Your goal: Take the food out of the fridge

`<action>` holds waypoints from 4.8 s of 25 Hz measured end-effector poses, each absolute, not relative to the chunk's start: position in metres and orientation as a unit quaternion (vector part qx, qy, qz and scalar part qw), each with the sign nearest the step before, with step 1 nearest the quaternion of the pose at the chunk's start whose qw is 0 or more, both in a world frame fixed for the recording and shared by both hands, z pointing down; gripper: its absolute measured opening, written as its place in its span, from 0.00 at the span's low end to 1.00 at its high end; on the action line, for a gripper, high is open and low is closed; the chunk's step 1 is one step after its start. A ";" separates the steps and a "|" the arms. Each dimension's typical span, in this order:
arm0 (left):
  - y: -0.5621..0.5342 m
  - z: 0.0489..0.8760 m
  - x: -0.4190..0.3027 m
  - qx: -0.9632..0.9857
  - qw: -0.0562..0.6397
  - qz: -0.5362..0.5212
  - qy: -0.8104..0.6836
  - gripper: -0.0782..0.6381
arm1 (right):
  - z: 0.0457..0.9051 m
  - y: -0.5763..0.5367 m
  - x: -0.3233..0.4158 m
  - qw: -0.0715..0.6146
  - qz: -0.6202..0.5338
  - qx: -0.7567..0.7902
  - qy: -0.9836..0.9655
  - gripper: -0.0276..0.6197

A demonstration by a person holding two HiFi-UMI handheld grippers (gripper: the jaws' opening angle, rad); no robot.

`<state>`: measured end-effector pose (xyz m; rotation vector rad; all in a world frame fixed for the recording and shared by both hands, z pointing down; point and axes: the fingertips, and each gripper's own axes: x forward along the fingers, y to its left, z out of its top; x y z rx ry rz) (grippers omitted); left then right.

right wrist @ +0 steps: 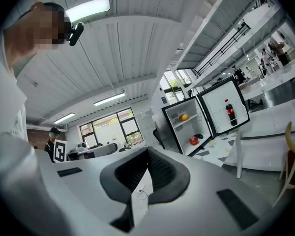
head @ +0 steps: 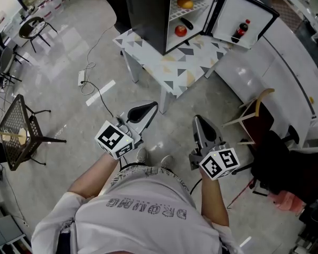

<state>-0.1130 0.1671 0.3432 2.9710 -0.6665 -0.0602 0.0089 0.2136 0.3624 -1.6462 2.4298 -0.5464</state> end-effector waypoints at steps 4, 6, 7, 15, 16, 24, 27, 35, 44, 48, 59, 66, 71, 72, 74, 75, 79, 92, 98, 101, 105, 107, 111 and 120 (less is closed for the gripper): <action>0.168 0.343 -0.107 0.973 0.050 -0.019 -0.223 0.12 | 0.363 0.212 0.018 0.079 -0.186 -0.547 0.812 0.05; 0.169 0.345 -0.104 0.973 0.049 -0.018 -0.226 0.12 | 0.364 0.212 0.024 0.080 -0.186 -0.546 0.813 0.05; 0.170 0.345 -0.102 0.972 0.049 -0.017 -0.227 0.12 | 0.365 0.213 0.026 0.081 -0.186 -0.546 0.813 0.05; 0.179 0.349 -0.081 0.970 0.047 -0.020 -0.239 0.12 | 0.367 0.218 0.048 0.080 -0.185 -0.535 0.821 0.05; 0.181 0.350 -0.079 0.969 0.046 -0.019 -0.241 0.12 | 0.367 0.219 0.050 0.080 -0.185 -0.534 0.821 0.05; 0.188 0.350 -0.064 0.967 0.045 -0.018 -0.251 0.12 | 0.369 0.224 0.066 0.078 -0.188 -0.527 0.825 0.05; 0.187 0.353 -0.061 0.966 0.047 -0.019 -0.254 0.12 | 0.372 0.223 0.071 0.078 -0.190 -0.526 0.825 0.05; 0.176 0.355 -0.056 0.965 0.047 -0.019 -0.256 0.12 | 0.377 0.211 0.079 0.077 -0.194 -0.527 0.824 0.05; 0.140 0.360 -0.054 0.964 0.051 -0.021 -0.259 0.12 | 0.384 0.177 0.082 0.072 -0.196 -0.528 0.823 0.05; 0.116 0.363 -0.054 0.965 0.055 -0.020 -0.254 0.12 | 0.385 0.153 0.081 0.071 -0.198 -0.532 0.820 0.05; 0.032 0.376 -0.054 0.968 0.072 -0.019 -0.240 0.12 | 0.398 0.074 0.079 0.068 -0.208 -0.544 0.810 0.05; -0.023 0.380 -0.058 0.970 0.074 -0.013 -0.229 0.12 | 0.400 0.019 0.070 0.067 -0.214 -0.550 0.804 0.05; -0.058 0.378 -0.065 0.972 0.074 -0.010 -0.222 0.12 | 0.398 -0.015 0.064 0.067 -0.216 -0.558 0.799 0.05; -0.065 0.378 -0.067 0.973 0.074 -0.010 -0.220 0.12 | 0.398 -0.022 0.062 0.068 -0.216 -0.559 0.798 0.05; -0.079 0.377 -0.070 0.973 0.073 -0.011 -0.217 0.12 | 0.398 -0.035 0.059 0.068 -0.215 -0.562 0.796 0.05; -0.086 0.377 -0.071 0.974 0.072 -0.010 -0.215 0.12 | 0.397 -0.041 0.058 0.068 -0.214 -0.563 0.795 0.05; -0.111 0.375 -0.073 0.976 0.071 -0.011 -0.207 0.12 | 0.392 -0.064 0.054 0.068 -0.211 -0.571 0.790 0.05; -0.163 0.372 -0.067 0.980 0.073 -0.016 -0.185 0.12 | 0.385 -0.113 0.061 0.060 -0.197 -0.590 0.781 0.05; -0.174 0.376 -0.057 0.979 0.078 -0.010 -0.187 0.12 | 0.382 -0.131 0.073 0.062 -0.196 -0.588 0.782 0.05; -0.174 0.376 -0.046 0.979 0.079 -0.007 -0.189 0.12 | 0.378 -0.141 0.081 0.065 -0.192 -0.581 0.788 0.05; -0.178 0.375 -0.029 0.977 0.077 -0.006 -0.200 0.12 | 0.376 -0.153 0.095 0.068 -0.189 -0.568 0.798 0.05; -0.182 0.374 -0.019 0.975 0.076 -0.006 -0.209 0.12 | 0.375 -0.160 0.103 0.068 -0.189 -0.560 0.804 0.05; -0.188 0.372 -0.001 0.970 0.073 -0.003 -0.231 0.12 | 0.375 -0.175 0.119 0.067 -0.190 -0.539 0.818 0.05; -0.203 0.366 0.035 0.959 0.064 0.000 -0.274 0.12 | 0.376 -0.211 0.154 0.059 -0.183 -0.503 0.843 0.05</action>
